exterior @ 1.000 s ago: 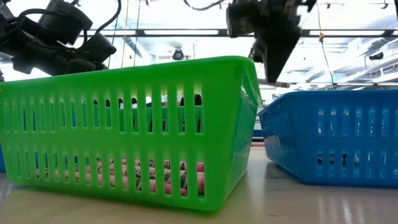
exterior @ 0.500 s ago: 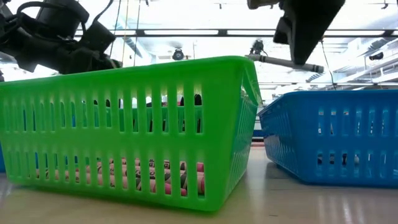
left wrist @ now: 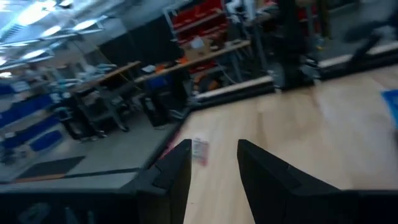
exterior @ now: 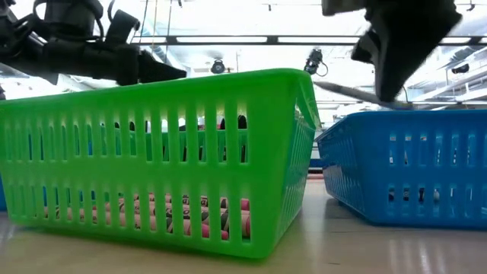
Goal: Sort crayons
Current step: Put the white crayon into the right blue bin, then put the pink crayon into the green bin
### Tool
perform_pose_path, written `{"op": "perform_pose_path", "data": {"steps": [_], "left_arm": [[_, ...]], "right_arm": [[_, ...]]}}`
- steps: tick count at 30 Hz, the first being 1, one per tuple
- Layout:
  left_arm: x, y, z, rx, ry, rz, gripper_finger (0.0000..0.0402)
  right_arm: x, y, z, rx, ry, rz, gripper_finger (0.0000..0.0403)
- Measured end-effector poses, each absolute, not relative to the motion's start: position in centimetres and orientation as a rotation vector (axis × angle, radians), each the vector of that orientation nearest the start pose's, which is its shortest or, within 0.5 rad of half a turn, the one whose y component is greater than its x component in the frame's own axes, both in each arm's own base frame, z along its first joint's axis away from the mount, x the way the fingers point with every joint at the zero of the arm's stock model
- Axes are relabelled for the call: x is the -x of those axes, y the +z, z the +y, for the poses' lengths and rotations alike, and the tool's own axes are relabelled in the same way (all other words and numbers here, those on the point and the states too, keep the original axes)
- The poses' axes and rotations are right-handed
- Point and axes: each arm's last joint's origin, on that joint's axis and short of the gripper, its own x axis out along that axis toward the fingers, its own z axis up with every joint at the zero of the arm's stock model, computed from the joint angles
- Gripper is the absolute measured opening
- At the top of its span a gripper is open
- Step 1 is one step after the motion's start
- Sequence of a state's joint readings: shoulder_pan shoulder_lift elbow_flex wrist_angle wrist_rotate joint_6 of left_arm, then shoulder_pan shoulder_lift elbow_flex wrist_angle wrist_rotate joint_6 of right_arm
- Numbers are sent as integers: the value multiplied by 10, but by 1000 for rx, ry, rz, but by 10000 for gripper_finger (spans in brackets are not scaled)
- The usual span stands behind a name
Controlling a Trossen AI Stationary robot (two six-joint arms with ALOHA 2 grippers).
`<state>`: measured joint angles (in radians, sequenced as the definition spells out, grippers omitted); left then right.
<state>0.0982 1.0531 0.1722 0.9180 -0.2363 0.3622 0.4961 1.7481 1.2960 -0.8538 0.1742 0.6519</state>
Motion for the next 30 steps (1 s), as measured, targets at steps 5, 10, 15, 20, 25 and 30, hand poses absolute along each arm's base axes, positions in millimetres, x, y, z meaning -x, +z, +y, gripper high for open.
{"op": "perform_pose_path", "data": {"steps": [5,10,15,20,25,30], "left_arm": [[-184,188,37,-342,402,10,141],[-183,188,42,-326,430,11,141],[-182,188,43,-316,433,2,141],[-183,188,43,-281,431,-5,141],[-187,188,43,-252,396,46,141],[-199,197,45,-243,371,159,141]], "right_arm": [[-296,207,154,-177,-93,1315,13],[-295,203,152,-181,-92,1327,13],[-294,195,147,-198,-100,1351,14],[-292,186,142,-260,-104,1385,29],[-295,188,138,-261,-106,1381,66],[-300,196,136,-244,-106,1356,84]]}}
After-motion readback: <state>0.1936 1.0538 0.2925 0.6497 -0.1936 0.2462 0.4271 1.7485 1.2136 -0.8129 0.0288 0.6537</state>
